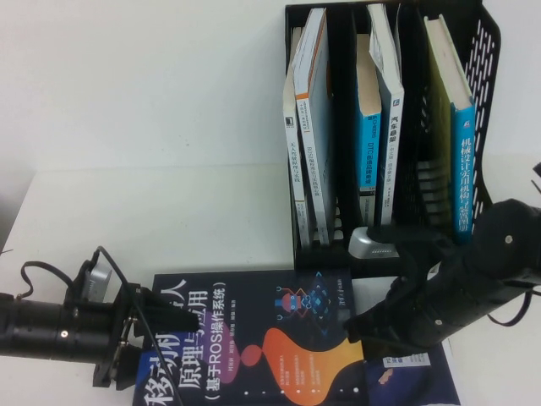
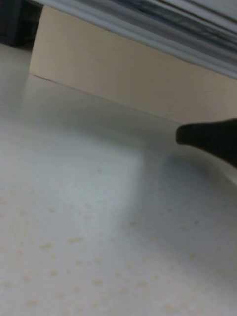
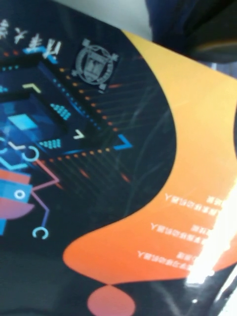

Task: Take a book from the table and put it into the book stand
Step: Push book with right arm

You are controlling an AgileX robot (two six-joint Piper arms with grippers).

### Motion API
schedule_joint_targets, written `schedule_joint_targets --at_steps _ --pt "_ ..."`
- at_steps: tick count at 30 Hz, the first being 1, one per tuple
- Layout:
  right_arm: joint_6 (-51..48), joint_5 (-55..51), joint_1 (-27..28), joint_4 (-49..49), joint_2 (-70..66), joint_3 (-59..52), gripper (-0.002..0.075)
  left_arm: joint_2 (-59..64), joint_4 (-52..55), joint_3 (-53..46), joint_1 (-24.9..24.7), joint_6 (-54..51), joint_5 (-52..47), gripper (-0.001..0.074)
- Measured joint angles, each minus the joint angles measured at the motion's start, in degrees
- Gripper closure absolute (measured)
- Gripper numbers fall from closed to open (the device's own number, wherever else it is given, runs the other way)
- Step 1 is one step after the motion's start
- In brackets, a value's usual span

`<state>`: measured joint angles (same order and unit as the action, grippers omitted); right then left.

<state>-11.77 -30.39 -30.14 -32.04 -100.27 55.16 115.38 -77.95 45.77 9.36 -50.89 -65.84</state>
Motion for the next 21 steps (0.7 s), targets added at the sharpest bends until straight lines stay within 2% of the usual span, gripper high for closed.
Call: schedule_joint_targets --at_steps 10,21 --pt "-0.7 0.4 -3.2 -1.5 -2.4 2.1 0.0721 0.0 1.5 0.0 0.0 0.0 0.0 0.0141" --pt "-1.3 -2.1 -3.6 -0.7 -4.1 5.4 0.0721 0.0 1.9 0.0 0.8 0.0 0.3 0.0141"
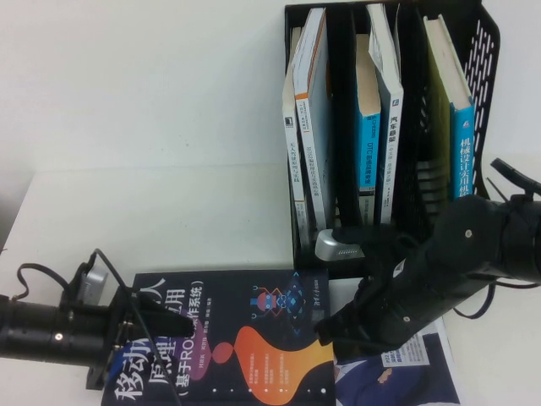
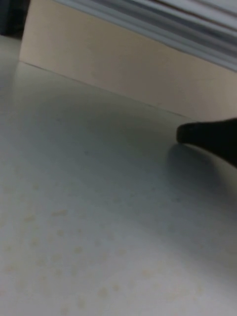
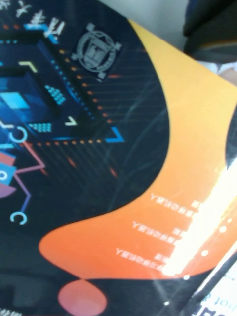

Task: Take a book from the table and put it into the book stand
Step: Push book with right arm, then pick up the book with your left arm

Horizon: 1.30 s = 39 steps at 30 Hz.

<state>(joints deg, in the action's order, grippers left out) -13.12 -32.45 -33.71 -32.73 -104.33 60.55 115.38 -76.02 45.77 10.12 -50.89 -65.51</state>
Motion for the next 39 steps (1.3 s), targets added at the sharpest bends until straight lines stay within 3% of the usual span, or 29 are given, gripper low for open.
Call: schedule_joint_targets --at_steps 8,11,14,19,20,31,39 --pt "-0.2 0.0 -0.2 0.0 -0.1 0.1 0.0721 -1.5 0.2 0.0 2.6 0.9 0.0 0.0144" --pt "-0.2 0.0 -0.2 0.0 -0.1 0.1 0.0721 -1.5 0.6 0.0 2.6 0.9 0.1 0.0188" --pt "-0.2 0.0 -0.2 0.0 -0.1 0.1 0.0721 -1.5 1.4 0.0 2.7 0.9 0.6 0.03" --pt "0.4 0.1 -0.2 1.2 -0.1 0.1 0.0721 -2.0 1.6 0.3 3.1 0.9 -2.0 0.0596" --pt "0.9 0.1 -0.2 1.8 -0.1 0.2 0.0721 -2.1 1.6 0.3 3.1 0.9 -2.4 0.0617" --pt "6.2 -1.0 -0.4 10.4 5.2 0.2 0.0721 -3.0 1.8 0.3 3.1 1.7 -2.6 0.0616" --pt "19.8 -0.8 -0.4 28.6 11.7 0.1 0.0721 -13.7 4.4 0.2 2.9 3.9 -1.1 0.0624"
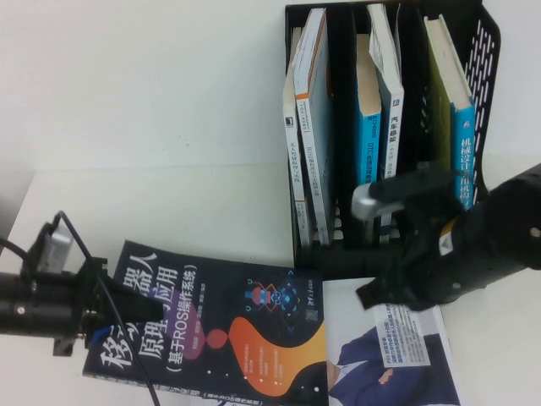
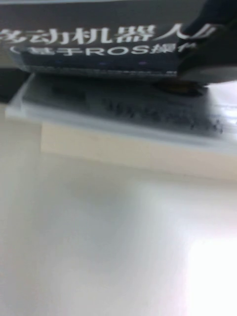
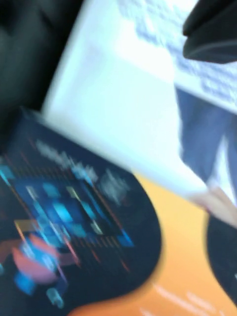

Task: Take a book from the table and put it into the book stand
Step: Pick up the book with your left arm, then place the book on the book shelf

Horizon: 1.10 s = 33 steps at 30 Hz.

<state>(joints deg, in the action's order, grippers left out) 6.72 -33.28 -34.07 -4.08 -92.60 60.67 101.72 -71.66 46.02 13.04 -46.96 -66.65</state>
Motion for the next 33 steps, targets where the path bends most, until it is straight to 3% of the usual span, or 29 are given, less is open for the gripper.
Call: schedule_joint_targets --at_steps 6,11,18,25,33 --pt "16.2 9.4 0.0 15.5 2.2 0.0 0.0721 -8.4 1.9 -0.3 -0.3 2.6 0.7 0.0624" --pt "23.7 14.0 0.7 22.6 1.3 0.2 0.0721 -15.0 3.1 -0.3 -0.3 4.9 0.8 0.0624" --pt "29.9 9.4 5.2 28.8 0.8 4.5 0.0721 -23.1 4.9 -0.5 -0.3 7.8 0.8 0.0624" --pt "33.1 7.7 5.8 33.0 0.8 7.9 0.0721 -25.7 5.3 -0.7 -0.6 9.2 0.7 0.0624" --pt "55.0 1.4 5.8 53.2 1.1 8.6 0.0721 -25.7 5.5 -0.8 -5.0 9.4 0.6 0.0624"
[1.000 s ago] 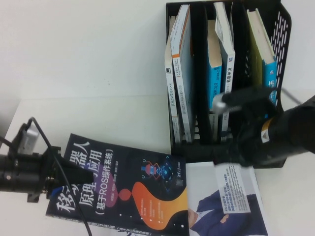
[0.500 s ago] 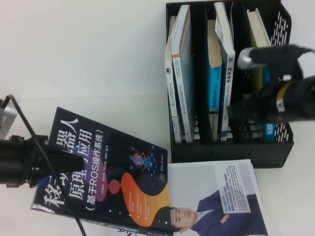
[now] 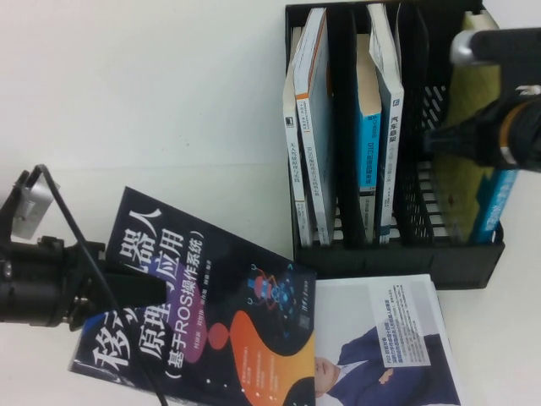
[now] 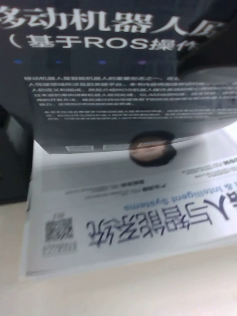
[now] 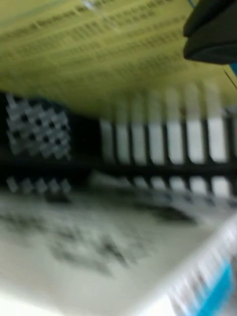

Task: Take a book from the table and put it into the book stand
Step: Place the book on the book shelf

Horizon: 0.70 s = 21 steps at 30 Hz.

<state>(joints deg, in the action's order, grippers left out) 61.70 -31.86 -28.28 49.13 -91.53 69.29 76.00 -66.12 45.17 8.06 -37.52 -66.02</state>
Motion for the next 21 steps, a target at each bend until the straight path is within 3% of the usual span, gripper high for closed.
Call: schedule_joint_targets --at_steps 11,17,21 --pt "5.7 -1.3 0.0 5.4 3.4 0.2 0.0721 -0.9 0.1 6.0 -4.9 5.5 -0.2 0.0624" --pt "5.6 -0.4 0.0 4.8 7.9 0.2 0.0721 -2.1 1.6 18.3 -13.9 13.6 0.0 0.0624" --pt "4.0 -1.5 0.0 3.8 13.7 0.2 0.0721 -2.1 8.4 25.3 -21.8 21.4 2.3 0.0624"
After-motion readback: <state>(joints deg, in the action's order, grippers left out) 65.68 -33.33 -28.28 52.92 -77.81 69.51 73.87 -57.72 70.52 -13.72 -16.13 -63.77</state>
